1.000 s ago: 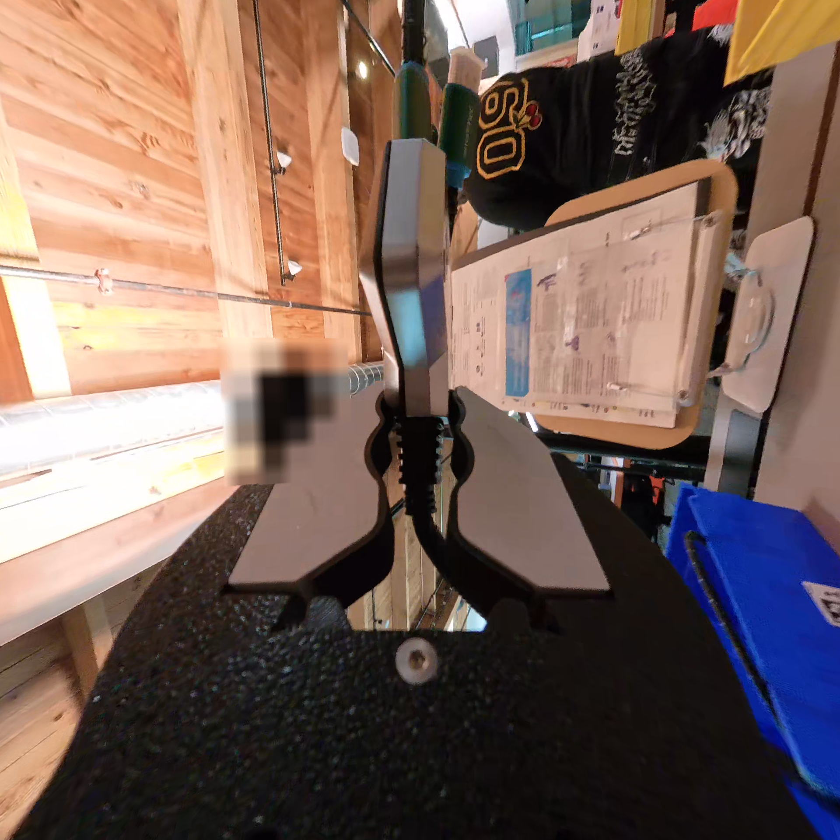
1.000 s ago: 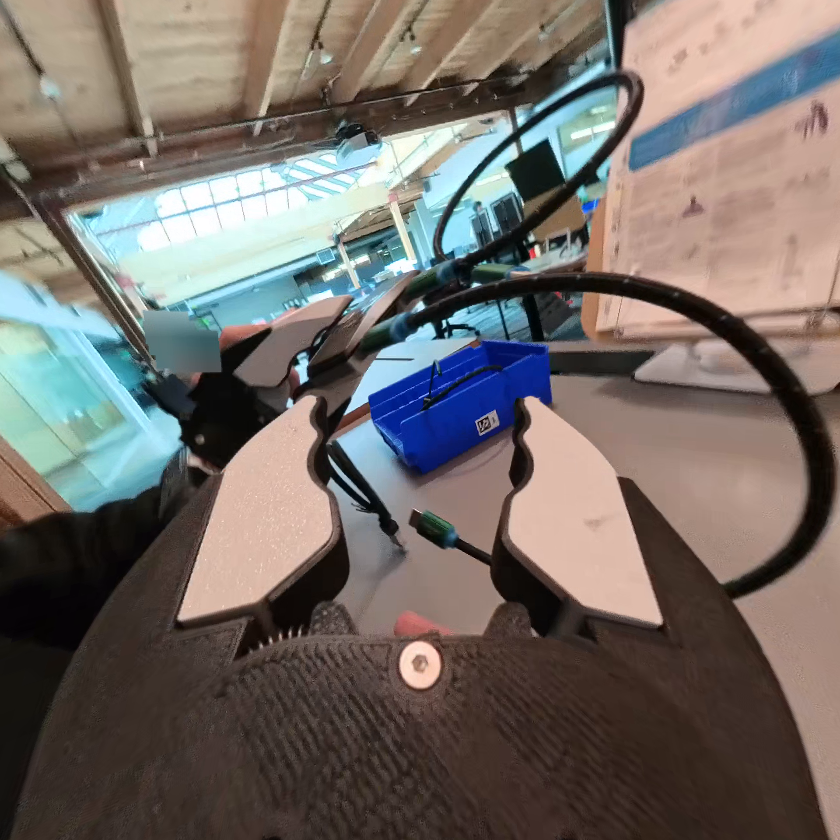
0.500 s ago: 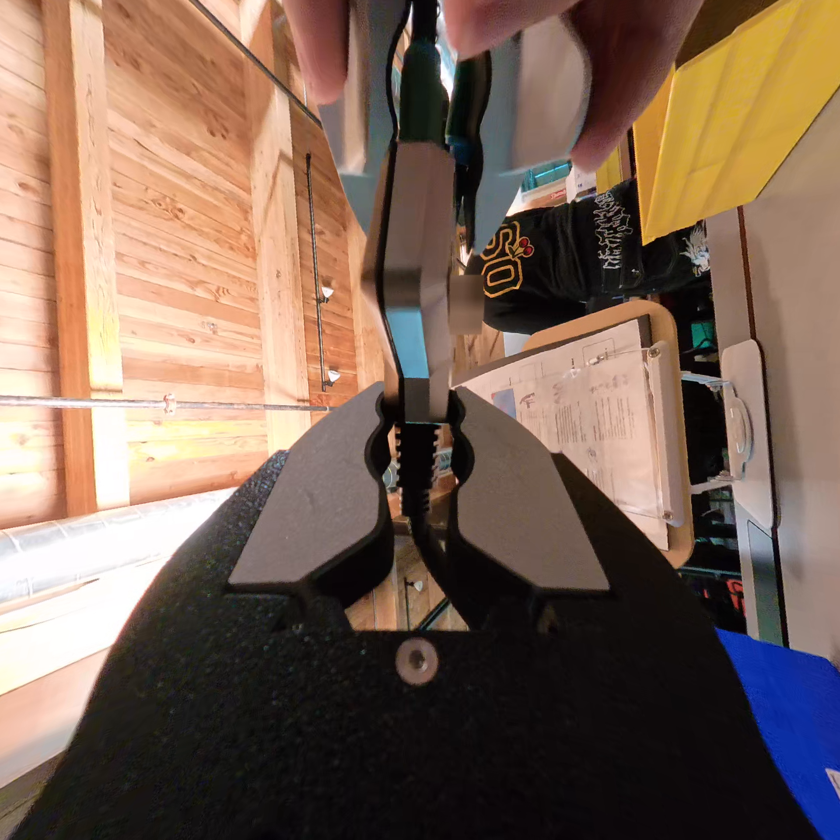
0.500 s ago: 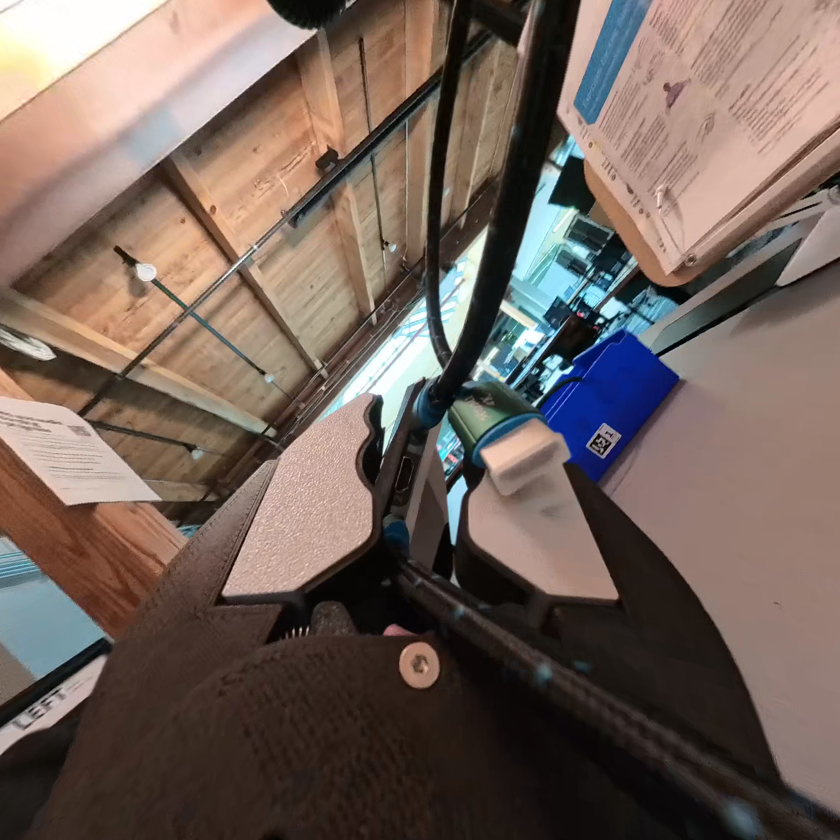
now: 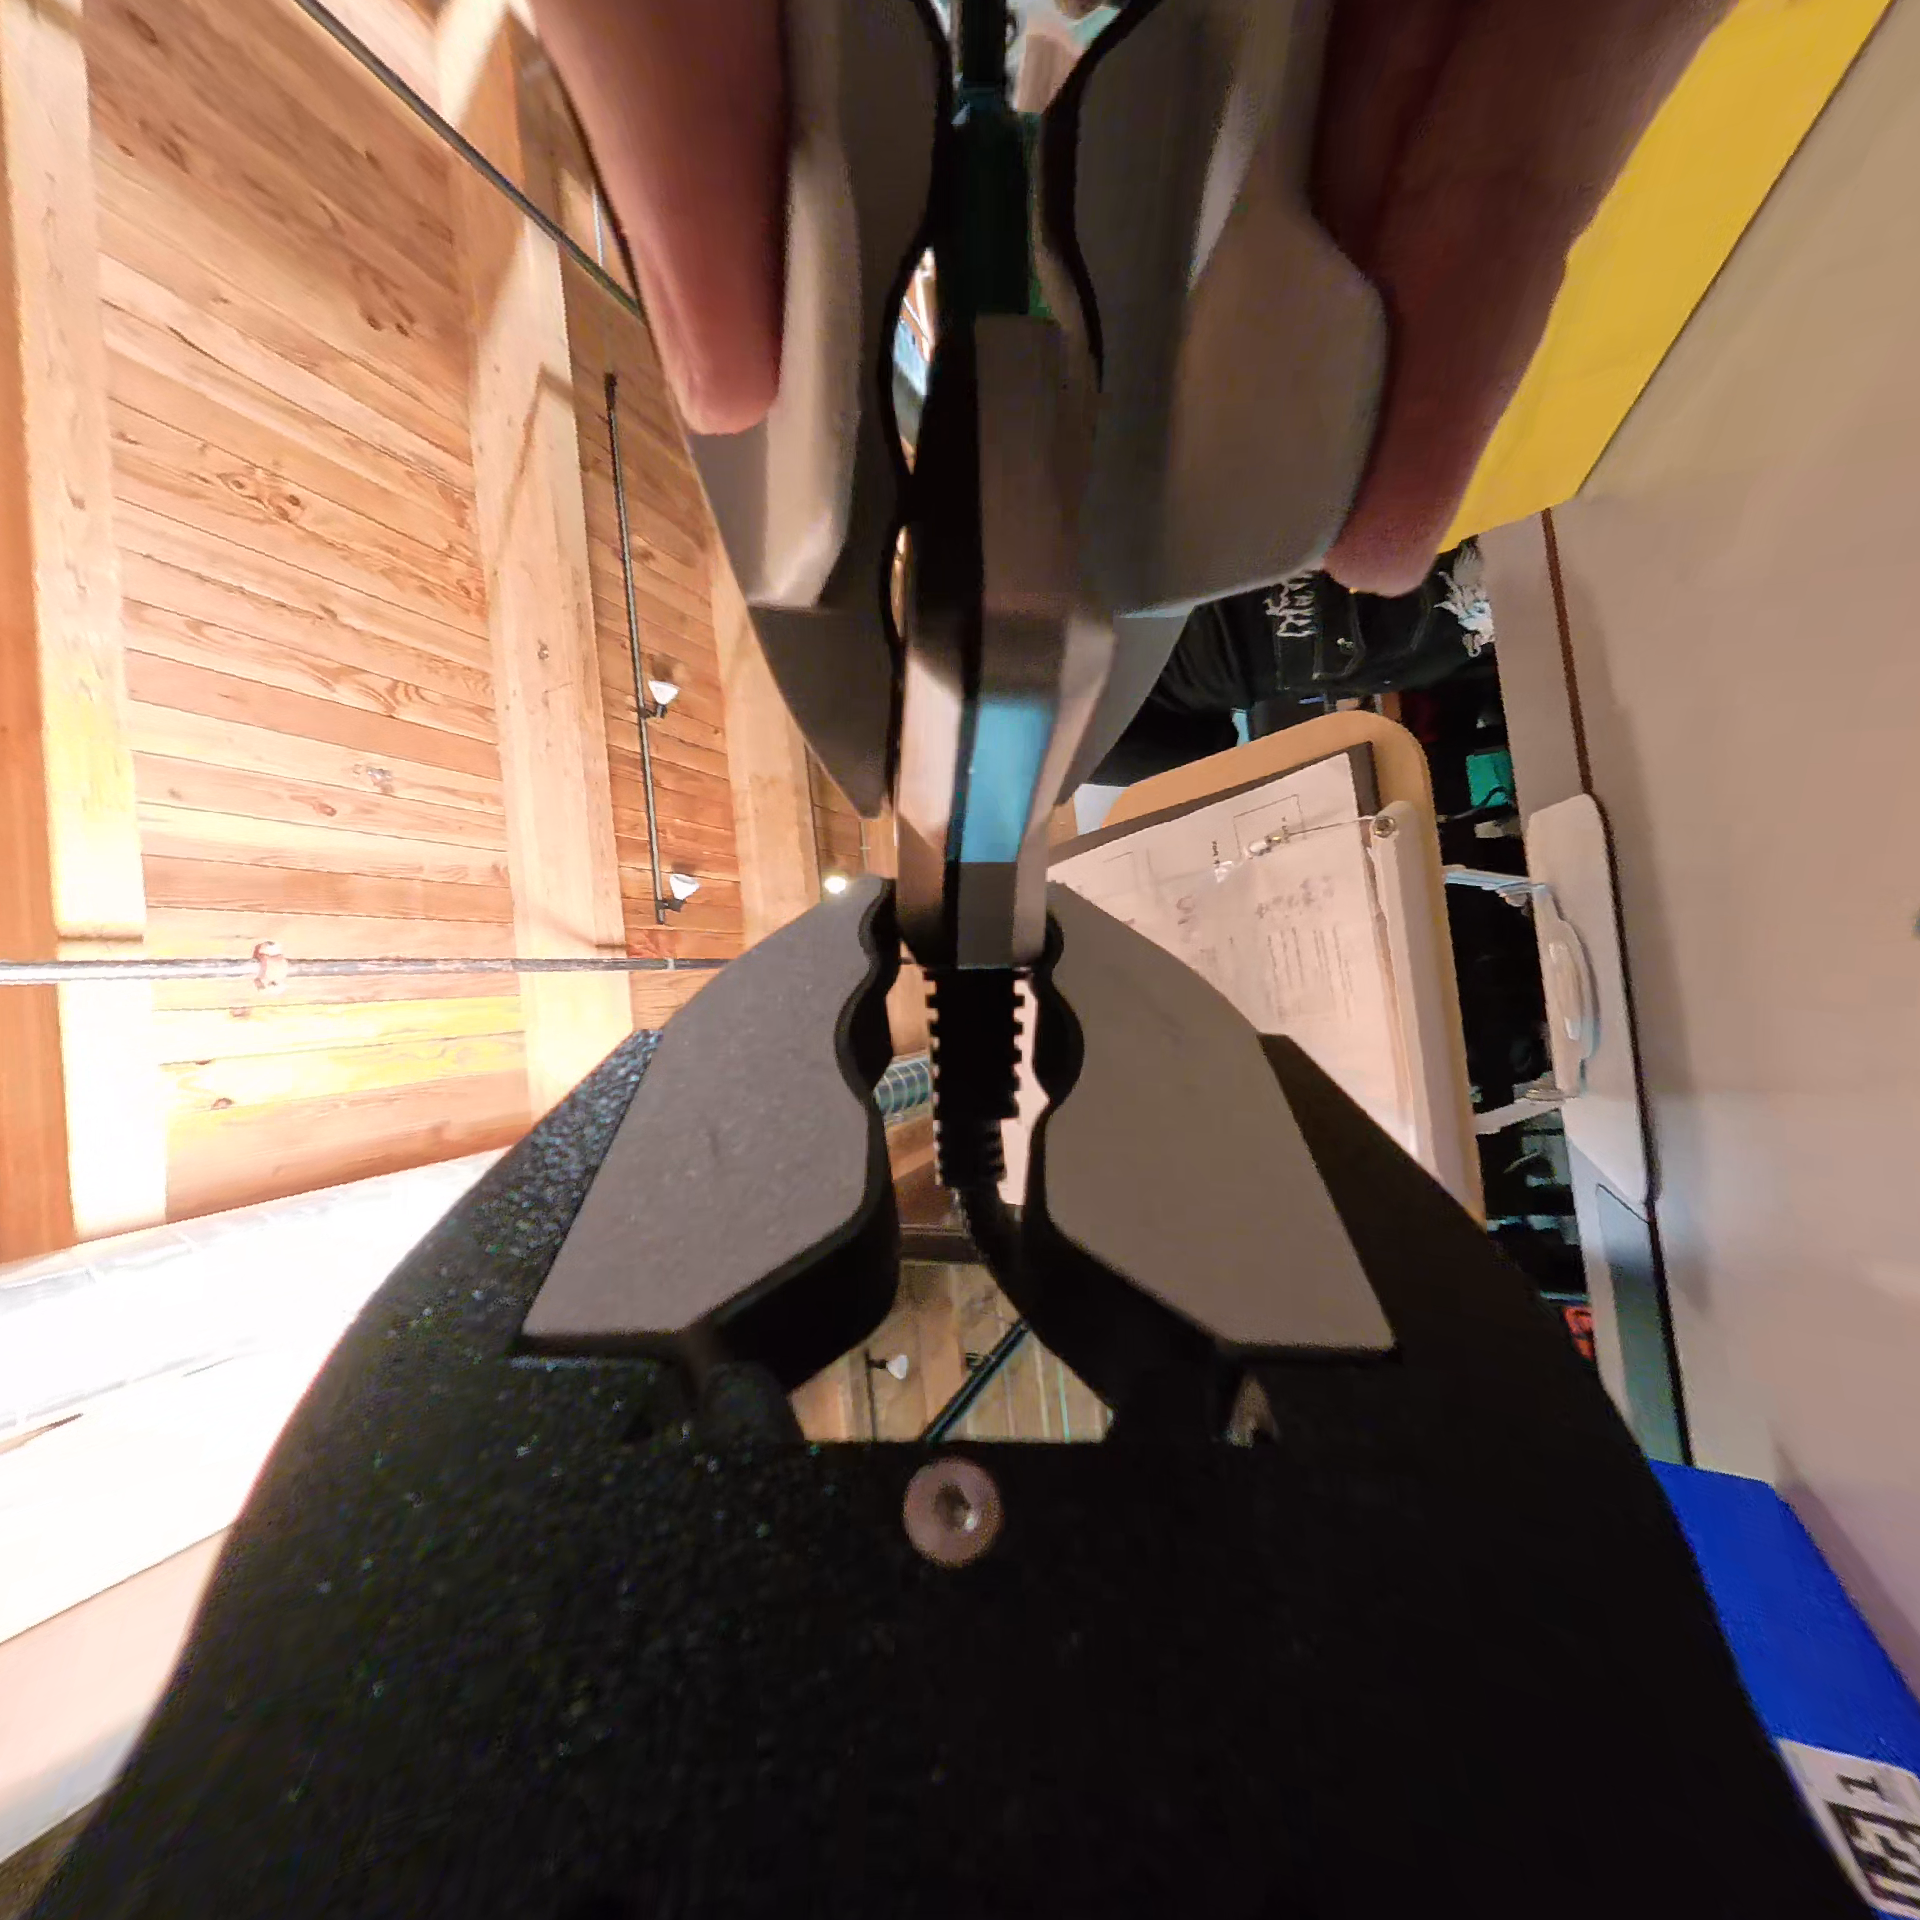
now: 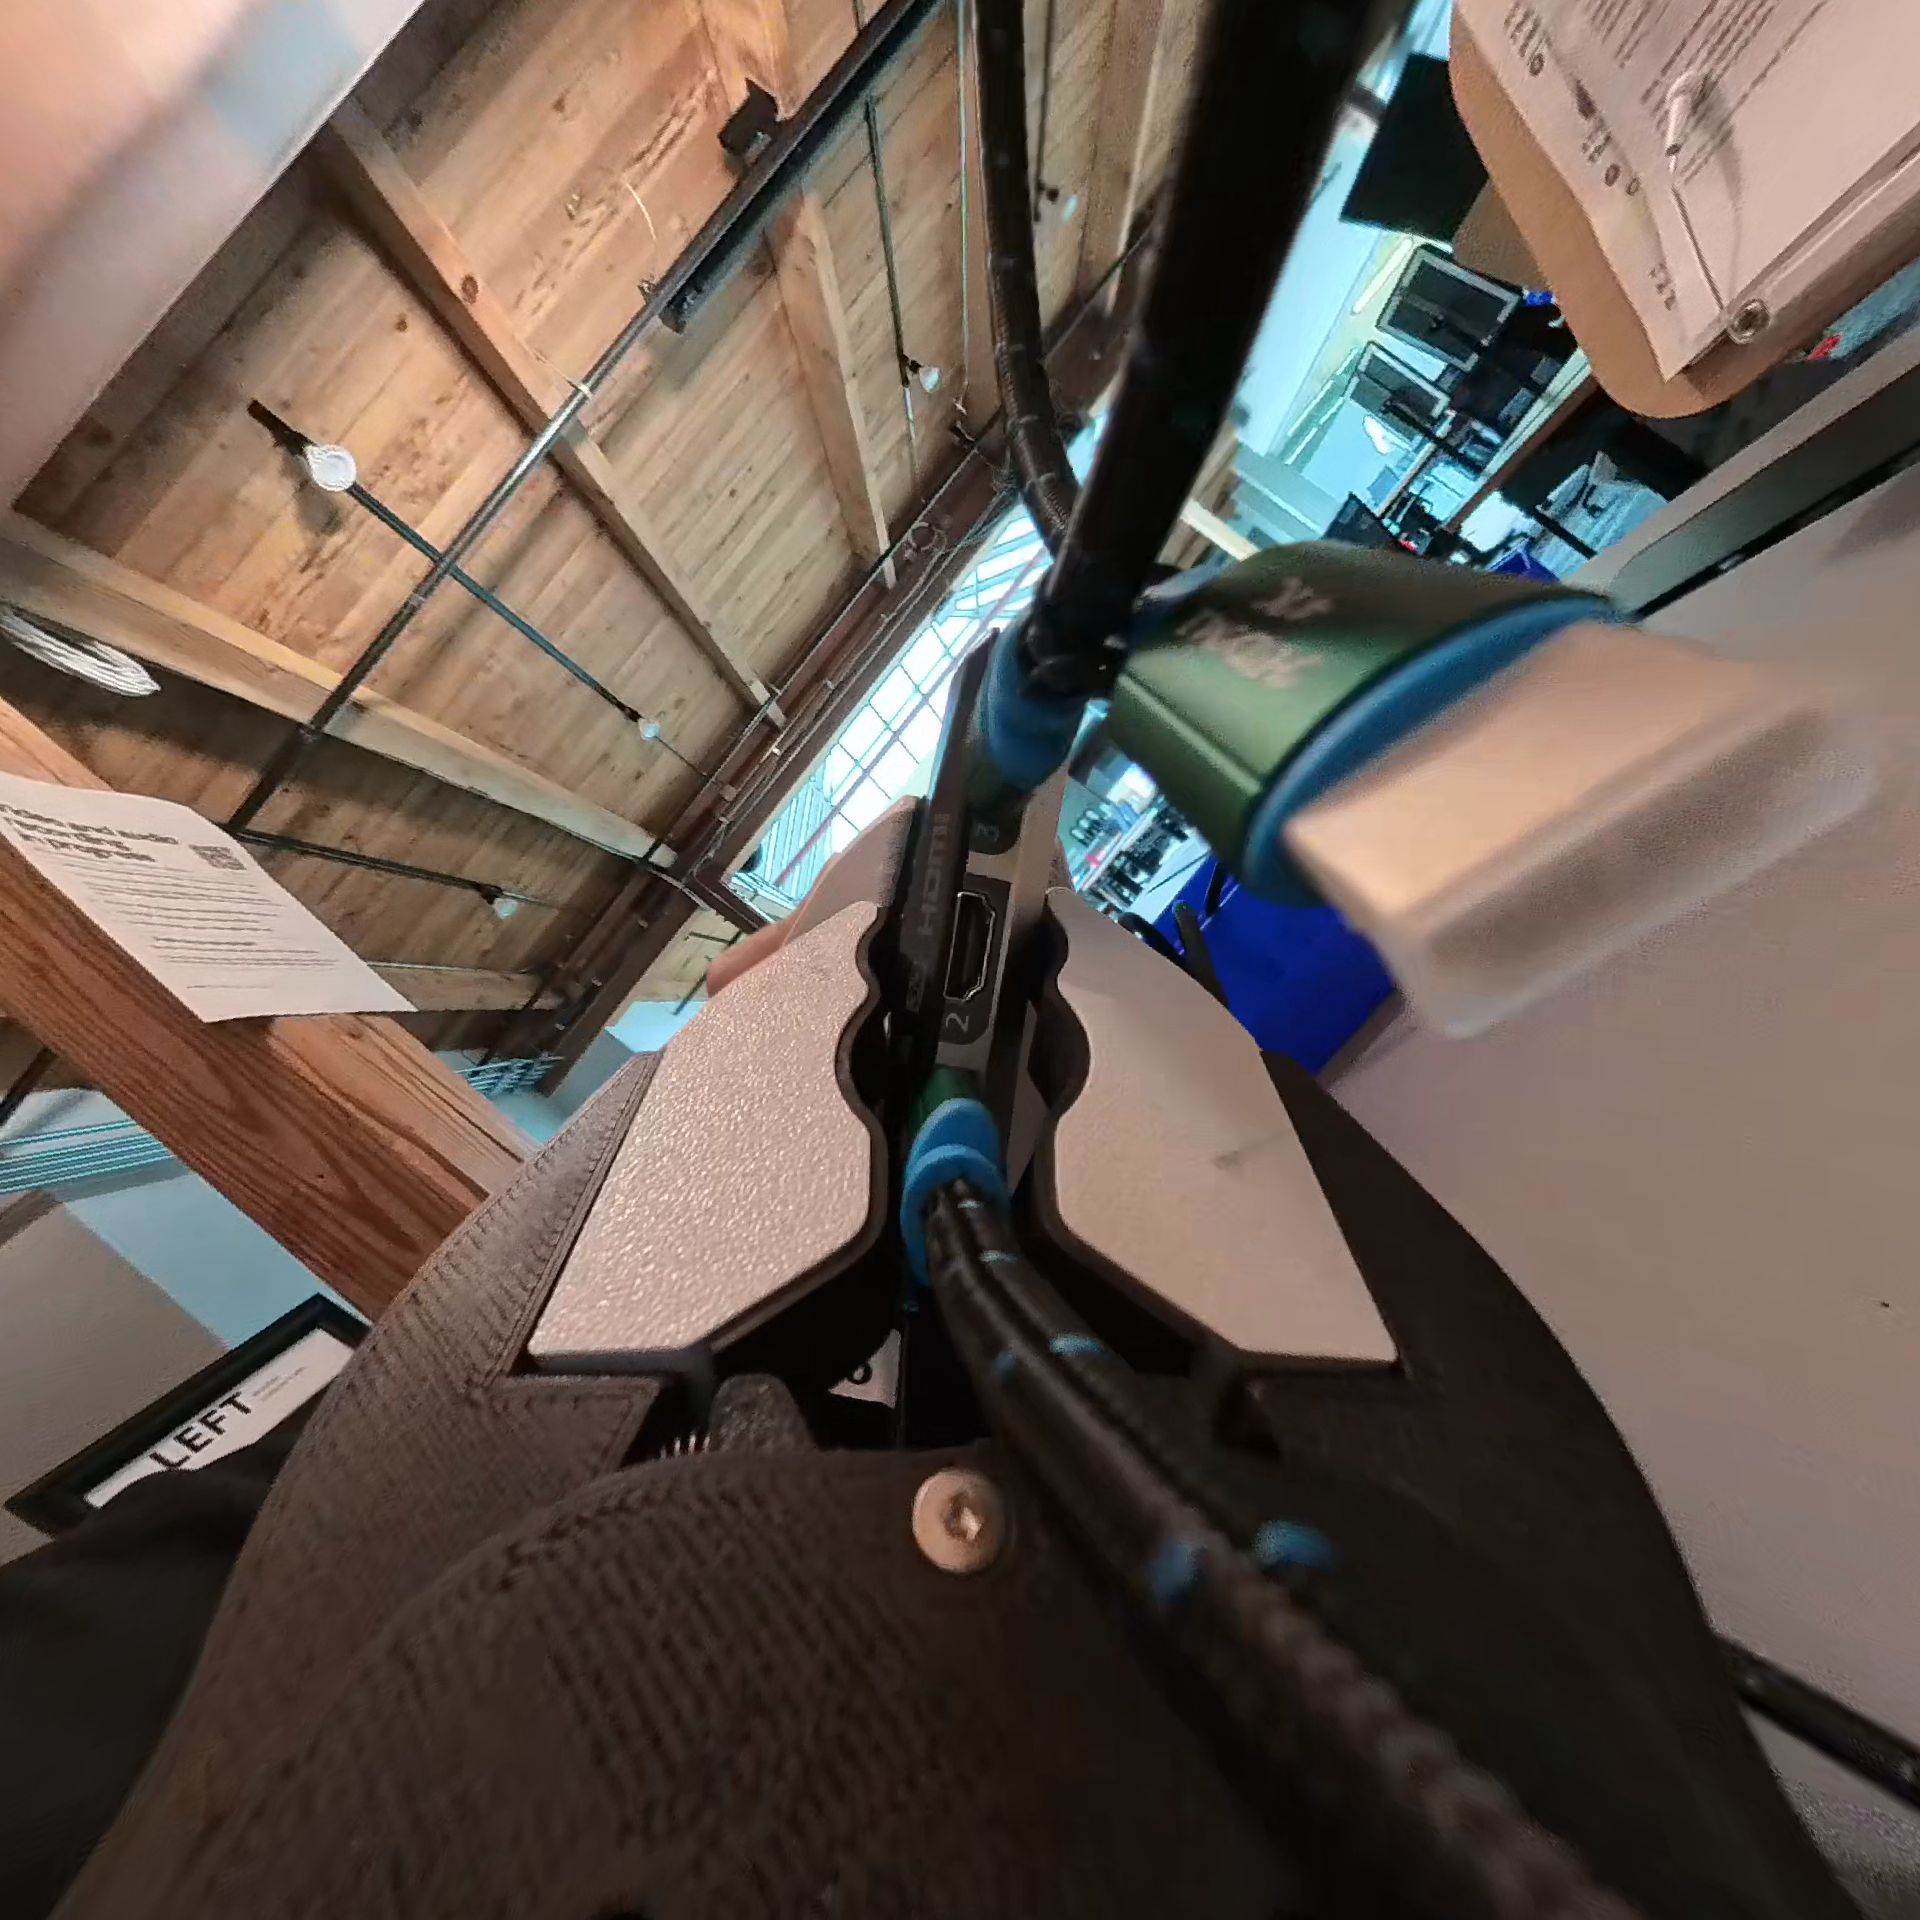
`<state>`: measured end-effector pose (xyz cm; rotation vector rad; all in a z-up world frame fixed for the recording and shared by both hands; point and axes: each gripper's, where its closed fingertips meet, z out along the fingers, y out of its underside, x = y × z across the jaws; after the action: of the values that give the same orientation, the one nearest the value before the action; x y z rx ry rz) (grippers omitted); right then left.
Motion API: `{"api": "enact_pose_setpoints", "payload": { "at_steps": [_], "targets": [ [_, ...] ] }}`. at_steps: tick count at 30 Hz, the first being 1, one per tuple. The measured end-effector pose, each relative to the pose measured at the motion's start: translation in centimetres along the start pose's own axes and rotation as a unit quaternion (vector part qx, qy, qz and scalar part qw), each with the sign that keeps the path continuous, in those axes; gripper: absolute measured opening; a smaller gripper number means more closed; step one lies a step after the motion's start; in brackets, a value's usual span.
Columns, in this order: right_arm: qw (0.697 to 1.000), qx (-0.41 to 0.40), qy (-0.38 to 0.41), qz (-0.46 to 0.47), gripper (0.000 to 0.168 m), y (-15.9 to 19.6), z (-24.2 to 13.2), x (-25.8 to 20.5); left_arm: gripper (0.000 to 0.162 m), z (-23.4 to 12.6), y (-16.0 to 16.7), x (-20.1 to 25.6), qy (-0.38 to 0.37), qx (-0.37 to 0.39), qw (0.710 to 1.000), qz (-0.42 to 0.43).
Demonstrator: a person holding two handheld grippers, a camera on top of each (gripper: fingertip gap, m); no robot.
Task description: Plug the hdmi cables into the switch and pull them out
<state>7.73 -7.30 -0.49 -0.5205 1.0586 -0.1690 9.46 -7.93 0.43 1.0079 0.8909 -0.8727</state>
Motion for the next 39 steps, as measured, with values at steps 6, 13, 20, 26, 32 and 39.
{"api": "enact_pose_setpoints", "payload": {
  "at_steps": [6,13,20,26,32,39],
  "targets": [
    [0.999,0.035,-0.023,-0.01,0.023,-1.8,-0.7,-0.6,0.055,-1.4,0.9,0.7,0.103,0.004,0.971,-0.216],
    [0.999,0.047,-0.008,-0.003,0.023,-2.9,-1.3,0.0,0.062,-4.4,0.3,1.0,0.257,0.07,0.794,-0.547],
    [0.999,0.02,-0.024,0.045,0.023,-2.0,0.2,-0.3,0.063,-4.5,4.3,0.2,0.217,0.144,0.578,-0.773],
    [0.996,-0.022,-0.032,0.083,0.023,0.3,1.5,0.2,0.044,-6.1,3.9,1.0,0.229,0.209,0.569,-0.762],
    [0.996,-0.057,0.001,0.075,0.023,1.6,1.8,1.4,0.038,-6.8,3.4,0.7,0.242,0.227,0.583,-0.742],
    [0.994,-0.073,-0.014,0.086,0.022,3.8,3.6,0.1,0.028,-7.0,2.4,1.2,0.269,0.212,0.641,-0.687]
  ]
}}
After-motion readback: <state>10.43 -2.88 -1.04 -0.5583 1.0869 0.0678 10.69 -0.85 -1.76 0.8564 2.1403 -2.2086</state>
